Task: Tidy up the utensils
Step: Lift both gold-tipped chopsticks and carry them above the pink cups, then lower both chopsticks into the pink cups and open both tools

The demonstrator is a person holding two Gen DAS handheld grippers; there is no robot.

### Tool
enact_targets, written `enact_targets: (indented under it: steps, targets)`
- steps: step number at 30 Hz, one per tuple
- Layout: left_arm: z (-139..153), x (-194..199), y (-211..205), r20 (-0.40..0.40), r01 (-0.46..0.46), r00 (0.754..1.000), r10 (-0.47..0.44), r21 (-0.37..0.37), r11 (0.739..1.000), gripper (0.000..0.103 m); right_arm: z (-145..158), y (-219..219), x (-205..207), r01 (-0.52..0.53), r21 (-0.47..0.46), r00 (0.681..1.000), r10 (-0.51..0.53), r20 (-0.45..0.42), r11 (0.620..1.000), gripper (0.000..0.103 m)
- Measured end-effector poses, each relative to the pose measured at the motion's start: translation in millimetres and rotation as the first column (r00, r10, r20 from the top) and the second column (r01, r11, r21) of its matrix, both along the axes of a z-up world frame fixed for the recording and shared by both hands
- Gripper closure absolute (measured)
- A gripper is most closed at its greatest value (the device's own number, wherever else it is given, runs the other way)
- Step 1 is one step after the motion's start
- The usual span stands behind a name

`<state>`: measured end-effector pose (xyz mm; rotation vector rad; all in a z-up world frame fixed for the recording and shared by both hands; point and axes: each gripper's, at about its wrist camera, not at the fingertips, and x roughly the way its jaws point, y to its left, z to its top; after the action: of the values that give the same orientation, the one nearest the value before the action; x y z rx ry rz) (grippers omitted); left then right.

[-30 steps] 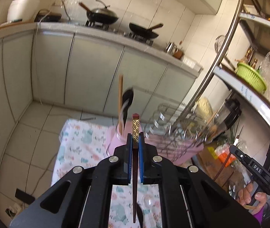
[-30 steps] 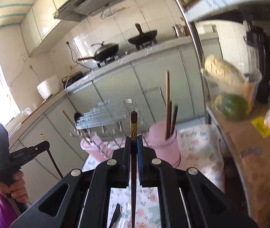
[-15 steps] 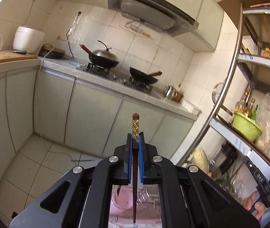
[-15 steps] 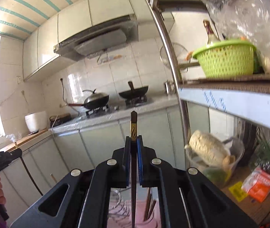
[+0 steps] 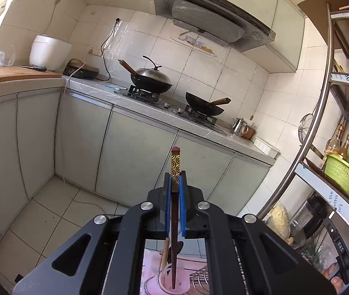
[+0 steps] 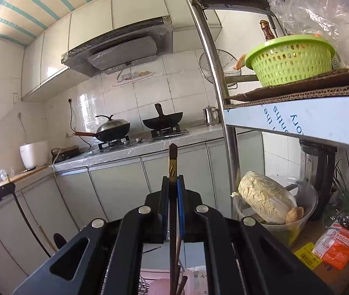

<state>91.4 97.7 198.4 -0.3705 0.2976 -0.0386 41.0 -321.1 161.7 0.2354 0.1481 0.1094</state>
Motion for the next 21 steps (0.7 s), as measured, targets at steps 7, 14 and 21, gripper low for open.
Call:
enact_targets:
  steps: [7, 14, 21]
  targets:
    - [-23, 6, -6, -0.047, 0.005, 0.999, -0.004, 0.025, 1.0, 0.098, -18, 2, 9, -0.018, 0.006, 0.998, 0.018, -0.059, 1.0, 0.097]
    - [-54, 7, -12, -0.112, 0.028, 0.993, -0.024, 0.029, 0.999, 0.098, -50, 3, 12, -0.022, 0.024, 0.991, 0.025, -0.135, 0.999, 0.097]
    - [-87, 3, -17, -0.183, 0.053, 0.982, -0.054, -0.008, 0.999, 0.098, -77, -4, 9, -0.029, 0.078, 0.979, 0.044, -0.201, 0.997, 0.097]
